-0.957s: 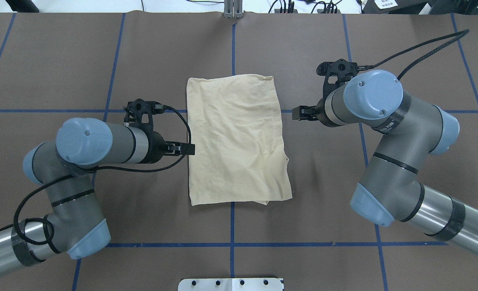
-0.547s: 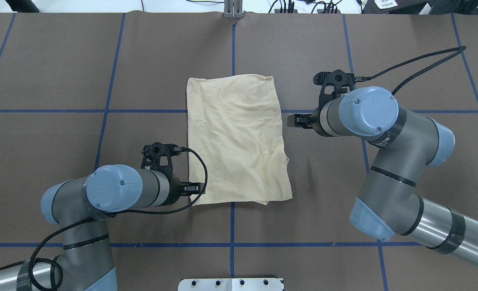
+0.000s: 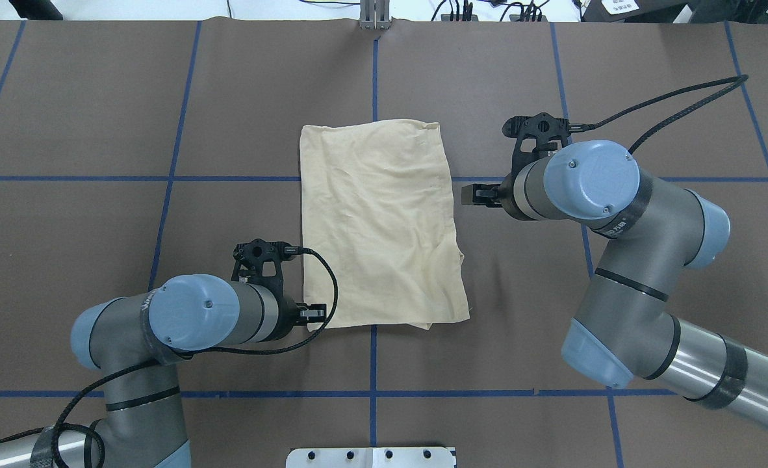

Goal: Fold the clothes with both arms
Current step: 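Move both grippers down to the folded shirt's edge nearest the robot, then grasp the near corners of the folded shirt with both grippers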

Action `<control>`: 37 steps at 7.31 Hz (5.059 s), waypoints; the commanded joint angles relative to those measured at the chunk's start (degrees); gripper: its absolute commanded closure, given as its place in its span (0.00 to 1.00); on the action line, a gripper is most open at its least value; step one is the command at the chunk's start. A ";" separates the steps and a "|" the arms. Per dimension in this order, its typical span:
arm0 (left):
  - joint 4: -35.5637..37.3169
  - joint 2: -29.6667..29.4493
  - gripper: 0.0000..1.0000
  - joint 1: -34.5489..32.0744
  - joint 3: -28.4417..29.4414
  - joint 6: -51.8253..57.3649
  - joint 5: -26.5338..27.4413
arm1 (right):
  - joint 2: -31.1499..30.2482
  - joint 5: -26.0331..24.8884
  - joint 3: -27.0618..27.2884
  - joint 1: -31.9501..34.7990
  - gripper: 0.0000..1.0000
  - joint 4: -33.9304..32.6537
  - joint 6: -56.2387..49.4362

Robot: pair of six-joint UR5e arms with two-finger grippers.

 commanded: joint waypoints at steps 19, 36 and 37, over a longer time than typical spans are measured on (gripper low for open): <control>-0.25 -0.21 1.00 1.04 -0.12 -2.39 0.48 | 5.36 -15.85 -0.79 -22.80 0.19 -9.23 38.32; -0.34 -0.83 1.00 1.57 -0.12 -3.01 0.13 | 7.29 -21.12 -5.54 -22.45 1.00 -8.17 38.06; -0.34 -0.83 1.00 1.57 -0.20 -2.92 0.05 | 7.29 -21.12 -5.36 -22.45 1.00 -8.17 38.06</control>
